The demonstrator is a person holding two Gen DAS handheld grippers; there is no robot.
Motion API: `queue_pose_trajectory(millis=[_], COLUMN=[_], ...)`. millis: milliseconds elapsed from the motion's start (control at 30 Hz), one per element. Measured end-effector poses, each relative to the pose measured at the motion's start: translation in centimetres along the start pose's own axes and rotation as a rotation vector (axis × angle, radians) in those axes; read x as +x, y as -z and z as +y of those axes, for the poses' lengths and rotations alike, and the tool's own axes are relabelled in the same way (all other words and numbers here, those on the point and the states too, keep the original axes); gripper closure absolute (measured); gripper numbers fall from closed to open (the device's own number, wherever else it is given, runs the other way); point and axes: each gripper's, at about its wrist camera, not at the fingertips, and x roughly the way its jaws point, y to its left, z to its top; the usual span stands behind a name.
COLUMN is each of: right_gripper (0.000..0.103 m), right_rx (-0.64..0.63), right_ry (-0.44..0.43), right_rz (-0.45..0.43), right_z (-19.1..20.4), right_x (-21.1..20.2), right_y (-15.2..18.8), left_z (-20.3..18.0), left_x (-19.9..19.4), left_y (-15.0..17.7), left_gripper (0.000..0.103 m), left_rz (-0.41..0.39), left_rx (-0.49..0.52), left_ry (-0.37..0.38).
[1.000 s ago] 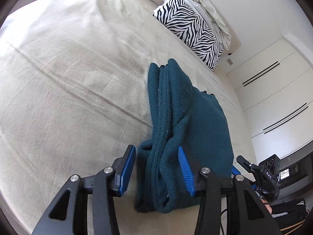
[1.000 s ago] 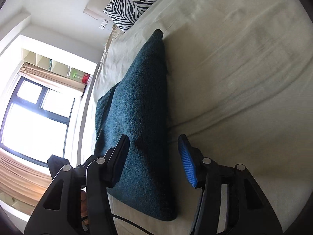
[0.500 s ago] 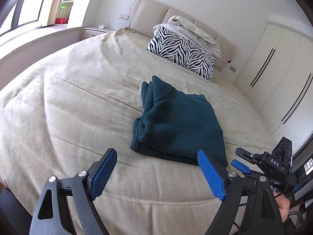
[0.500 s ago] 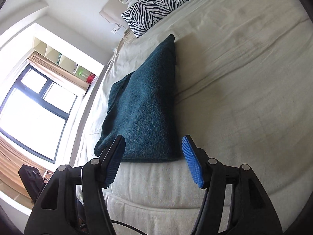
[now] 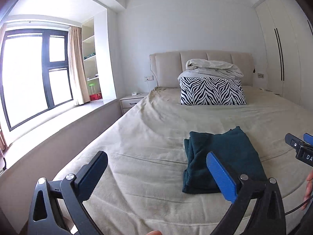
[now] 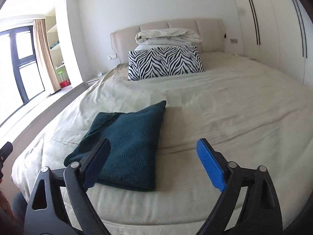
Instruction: Fold small clothes
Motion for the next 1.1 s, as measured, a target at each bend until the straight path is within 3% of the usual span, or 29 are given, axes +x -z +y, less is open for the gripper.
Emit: queue_pose_trajectory(millis=[67, 133, 267, 400, 567, 800, 1100], right_gripper=[0.000, 0.000, 0.000, 0.000, 0.000, 0.000, 0.000], right_rx=[-0.055, -0.088, -0.063, -0.039, 0.094, 0.062, -0.028], right_ry=[0.064, 0.084, 0.049, 0.077, 0.079, 0.105, 0.074], right_rz=[-0.095, -0.096, -0.017, 0.107, 0.287, 0.318, 0.338], right_z=[0.8, 1.3, 1.5, 1.6, 0.6, 1.8, 4.4], right_x=[-1.7, -2.6, -3.1, -2.7, -1.3, -0.7, -0.4], right_y=[-0.6, -1.5, -2.6, -3.3, -3.4, -2.2, -0.6], left_z=[0.4, 0.8, 0.2, -1.1, -1.2, -1.7, -1.1], left_x=[0.2, 0.5, 1.8, 3.8, 5.3, 7.4, 7.9], left_y=[-1.3, -2.3, -4.1, -4.0, -2.0, 0.6, 1.2], left_gripper=[0.000, 0.000, 0.000, 0.000, 0.000, 0.000, 0.000], left_rz=[0.006, 0.030, 0.080, 0.199, 0.310, 0.395, 0.408], left_rx=[-0.015, -0.044, -0.004, 0.058, -0.025, -0.036, -0.051], left_ry=[0.017, 0.050, 0.050, 0.077, 0.143, 0.181, 0.169])
